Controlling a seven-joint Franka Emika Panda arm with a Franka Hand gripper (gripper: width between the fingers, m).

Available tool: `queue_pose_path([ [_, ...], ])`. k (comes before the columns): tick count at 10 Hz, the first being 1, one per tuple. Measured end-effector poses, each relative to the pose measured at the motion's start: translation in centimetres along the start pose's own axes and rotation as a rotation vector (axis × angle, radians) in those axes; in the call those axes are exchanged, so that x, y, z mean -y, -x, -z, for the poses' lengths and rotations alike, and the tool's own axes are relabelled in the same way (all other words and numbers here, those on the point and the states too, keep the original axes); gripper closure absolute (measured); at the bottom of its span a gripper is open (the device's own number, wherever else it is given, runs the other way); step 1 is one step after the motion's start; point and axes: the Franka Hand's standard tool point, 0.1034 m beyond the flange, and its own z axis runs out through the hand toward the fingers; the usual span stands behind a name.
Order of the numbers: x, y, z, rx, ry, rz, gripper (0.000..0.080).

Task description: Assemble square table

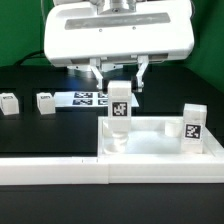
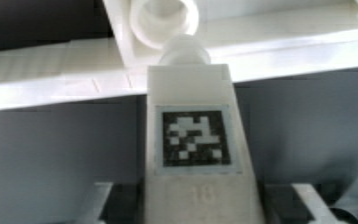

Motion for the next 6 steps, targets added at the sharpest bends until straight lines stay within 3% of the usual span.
queue_pose_path([
  [6,-0.58,1.25,-0.42,0.022,0.007,0.000,0.0508],
])
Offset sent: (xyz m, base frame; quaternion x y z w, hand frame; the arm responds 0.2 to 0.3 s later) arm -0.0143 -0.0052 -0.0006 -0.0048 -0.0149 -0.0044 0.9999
